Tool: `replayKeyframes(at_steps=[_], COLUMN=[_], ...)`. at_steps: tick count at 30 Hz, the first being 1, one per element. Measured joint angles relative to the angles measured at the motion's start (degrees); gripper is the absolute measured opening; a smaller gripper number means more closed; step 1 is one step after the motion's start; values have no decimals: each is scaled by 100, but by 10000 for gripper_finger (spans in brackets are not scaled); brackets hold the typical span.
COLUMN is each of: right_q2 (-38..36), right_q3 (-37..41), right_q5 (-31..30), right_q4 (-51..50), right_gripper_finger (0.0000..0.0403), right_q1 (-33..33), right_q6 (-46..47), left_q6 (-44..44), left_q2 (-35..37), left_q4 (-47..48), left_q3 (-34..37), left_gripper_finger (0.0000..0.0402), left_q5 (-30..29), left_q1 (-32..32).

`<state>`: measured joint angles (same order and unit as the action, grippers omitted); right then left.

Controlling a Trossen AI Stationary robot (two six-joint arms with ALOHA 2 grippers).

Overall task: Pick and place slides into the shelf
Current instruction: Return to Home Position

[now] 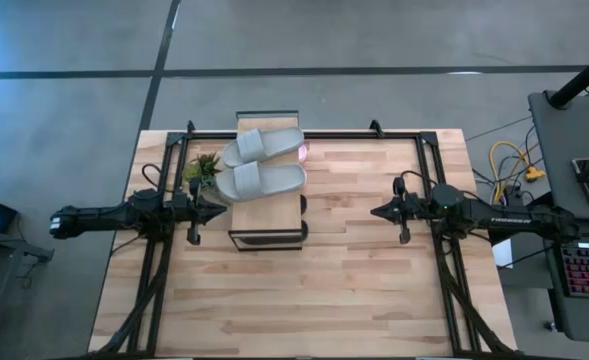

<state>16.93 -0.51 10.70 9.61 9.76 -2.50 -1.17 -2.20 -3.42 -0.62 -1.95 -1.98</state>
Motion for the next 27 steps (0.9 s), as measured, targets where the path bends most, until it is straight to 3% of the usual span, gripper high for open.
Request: replayKeyframes(at_steps=[5, 11, 27], right_q2=[0, 0, 2], right_q3=[0, 0, 0], right_q5=[20, 314, 278], right_q4=[0, 0, 2], right_gripper_finger=[9, 9, 9], right_q1=[0, 0, 0], right_q6=[292, -78, 1310], left_q6=[0, 2, 4], left_q2=[-7, -1, -2], left_q4=[0, 0, -4], left_q3=[2, 2, 4], left_gripper_finger=[0, 0, 0], left_q5=[-1, -1, -1], left_q1=[0, 0, 0])
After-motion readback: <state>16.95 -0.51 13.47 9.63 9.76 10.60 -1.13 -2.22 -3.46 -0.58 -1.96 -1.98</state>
